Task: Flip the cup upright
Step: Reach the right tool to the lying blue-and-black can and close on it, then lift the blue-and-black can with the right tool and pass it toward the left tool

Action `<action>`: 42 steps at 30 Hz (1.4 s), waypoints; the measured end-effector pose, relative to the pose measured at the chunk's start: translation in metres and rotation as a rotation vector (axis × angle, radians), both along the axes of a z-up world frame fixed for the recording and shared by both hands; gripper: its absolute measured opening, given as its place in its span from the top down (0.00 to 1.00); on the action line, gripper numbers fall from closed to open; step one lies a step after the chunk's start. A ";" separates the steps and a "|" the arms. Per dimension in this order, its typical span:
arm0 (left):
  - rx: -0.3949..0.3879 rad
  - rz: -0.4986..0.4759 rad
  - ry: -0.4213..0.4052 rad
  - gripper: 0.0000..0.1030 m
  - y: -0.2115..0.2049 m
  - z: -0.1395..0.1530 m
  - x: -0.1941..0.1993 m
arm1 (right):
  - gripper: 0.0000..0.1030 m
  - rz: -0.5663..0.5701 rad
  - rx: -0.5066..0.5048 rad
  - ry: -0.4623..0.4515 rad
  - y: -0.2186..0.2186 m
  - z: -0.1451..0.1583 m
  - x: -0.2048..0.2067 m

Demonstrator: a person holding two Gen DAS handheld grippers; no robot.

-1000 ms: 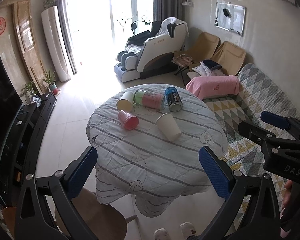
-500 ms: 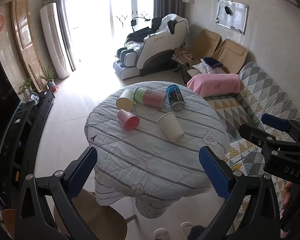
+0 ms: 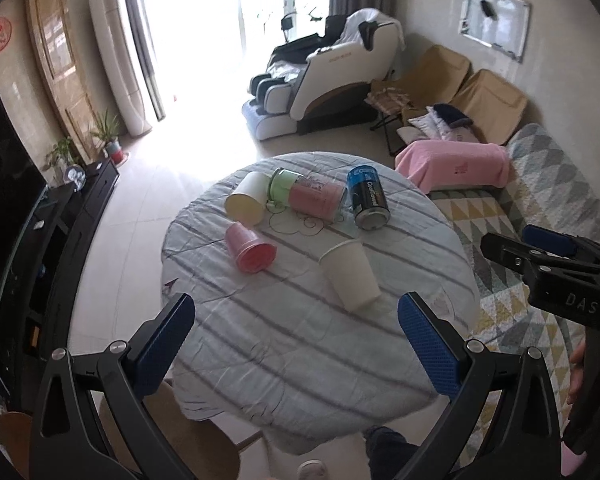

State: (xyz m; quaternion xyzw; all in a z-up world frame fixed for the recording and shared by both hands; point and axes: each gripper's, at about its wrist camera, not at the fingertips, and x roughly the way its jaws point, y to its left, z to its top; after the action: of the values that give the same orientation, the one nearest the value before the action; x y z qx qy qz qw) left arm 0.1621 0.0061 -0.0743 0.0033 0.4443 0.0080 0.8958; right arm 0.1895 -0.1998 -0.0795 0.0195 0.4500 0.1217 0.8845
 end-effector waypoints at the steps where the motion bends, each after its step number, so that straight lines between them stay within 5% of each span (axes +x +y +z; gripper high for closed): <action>1: 0.000 0.006 0.011 0.00 -0.005 -0.003 0.009 | 0.21 0.009 0.000 0.013 -0.003 -0.004 0.012; 8: 0.040 0.098 0.107 0.00 -0.037 -0.033 0.091 | 0.21 0.051 0.032 0.167 -0.024 -0.056 0.136; 15: 0.080 0.198 0.203 0.00 -0.028 -0.054 0.114 | 0.21 0.083 0.066 0.375 -0.007 -0.132 0.230; 32: 0.070 0.329 0.290 0.00 0.007 -0.077 0.114 | 0.21 0.084 0.137 0.571 0.017 -0.211 0.288; 35: 0.066 0.332 0.292 0.00 0.014 -0.078 0.106 | 0.34 0.088 0.180 0.580 0.015 -0.214 0.288; 42: 0.006 0.317 0.279 0.00 0.039 -0.078 0.077 | 0.34 0.042 0.149 0.513 -0.005 -0.191 0.256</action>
State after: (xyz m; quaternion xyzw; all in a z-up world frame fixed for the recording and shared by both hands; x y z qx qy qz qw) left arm 0.2393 0.0448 -0.1523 -0.0626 0.5589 0.1496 0.8132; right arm 0.4455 -0.2043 -0.2700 0.1054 0.6494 0.1638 0.7351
